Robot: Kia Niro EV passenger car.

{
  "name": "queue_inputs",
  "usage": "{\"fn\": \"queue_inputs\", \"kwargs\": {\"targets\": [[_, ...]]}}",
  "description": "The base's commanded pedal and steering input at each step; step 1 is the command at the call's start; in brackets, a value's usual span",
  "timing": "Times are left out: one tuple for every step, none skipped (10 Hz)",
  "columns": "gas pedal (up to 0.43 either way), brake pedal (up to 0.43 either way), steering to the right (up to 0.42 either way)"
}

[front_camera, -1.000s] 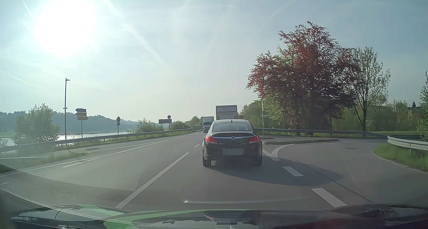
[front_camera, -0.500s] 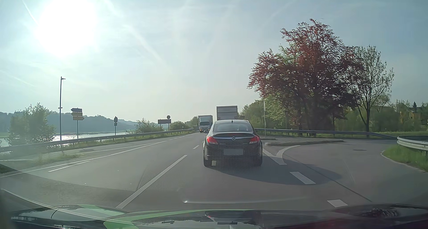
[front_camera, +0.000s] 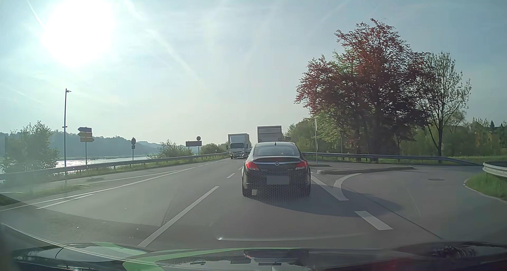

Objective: Follow the waypoints while adhering to traffic rules and regulations

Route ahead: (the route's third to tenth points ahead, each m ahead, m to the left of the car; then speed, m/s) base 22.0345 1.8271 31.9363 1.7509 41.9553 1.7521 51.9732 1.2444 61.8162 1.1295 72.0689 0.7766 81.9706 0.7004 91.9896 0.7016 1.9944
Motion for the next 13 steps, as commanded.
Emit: {"fn": "queue_inputs", "kwargs": {"targets": [[0.028, 0.0, -0.005], [0.028, 0.0, -0.004], [0.028, 0.0, -0.004], [0.039, 0.0, -0.004], [0.059, 0.0, -0.003], [0.059, 0.0, -0.001], [0.059, 0.0, 0.0], [0.059, 0.0, 0.001], [0.059, 0.0, 0.0], [0.059, 0.0, 0.001], [0.059, 0.0, 0.001], [0.067, 0.0, 0.001], [0.079, 0.0, 0.001]]}}
